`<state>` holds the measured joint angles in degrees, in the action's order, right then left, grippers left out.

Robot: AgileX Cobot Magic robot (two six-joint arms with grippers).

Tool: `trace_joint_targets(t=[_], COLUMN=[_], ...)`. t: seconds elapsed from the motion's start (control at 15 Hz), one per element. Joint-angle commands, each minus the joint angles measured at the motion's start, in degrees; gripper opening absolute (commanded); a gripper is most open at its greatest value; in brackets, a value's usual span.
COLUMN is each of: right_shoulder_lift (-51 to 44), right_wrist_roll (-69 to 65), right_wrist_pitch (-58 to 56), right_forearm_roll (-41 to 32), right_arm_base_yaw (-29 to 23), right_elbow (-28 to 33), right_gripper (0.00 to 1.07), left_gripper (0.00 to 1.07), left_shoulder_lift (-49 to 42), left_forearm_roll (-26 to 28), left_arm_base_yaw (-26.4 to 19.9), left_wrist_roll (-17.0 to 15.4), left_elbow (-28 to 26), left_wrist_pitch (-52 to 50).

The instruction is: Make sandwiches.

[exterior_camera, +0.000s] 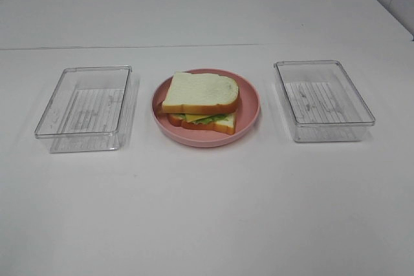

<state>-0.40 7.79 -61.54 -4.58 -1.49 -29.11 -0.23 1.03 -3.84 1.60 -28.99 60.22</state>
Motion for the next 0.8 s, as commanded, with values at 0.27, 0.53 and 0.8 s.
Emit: trace_joint_targets(t=[0.27, 0.53, 0.8], right_shoulder_lift=[-0.8, -0.8, -0.8], right_wrist_roll=[0.3, 0.3, 0.3], right_wrist_pitch=[0.6, 0.6, 0.6], right_forearm_roll=[0.0, 0.0, 0.0], right_arm_base_yaw=[0.2, 0.2, 0.2], right_elbow=[0.1, 0.1, 0.1], right_gripper=[0.74, 0.74, 0.74], left_gripper=[0.90, 0.90, 0.90], left_shoulder_lift=[-1.4, -1.4, -1.4], left_forearm_roll=[0.3, 0.3, 0.3], left_arm_base_yaw=[-0.2, 0.3, 0.7], left_wrist_roll=[-0.2, -0.2, -0.2], left_elbow=[0.3, 0.3, 0.3], left_wrist_pitch=[-0.6, -0.6, -0.6])
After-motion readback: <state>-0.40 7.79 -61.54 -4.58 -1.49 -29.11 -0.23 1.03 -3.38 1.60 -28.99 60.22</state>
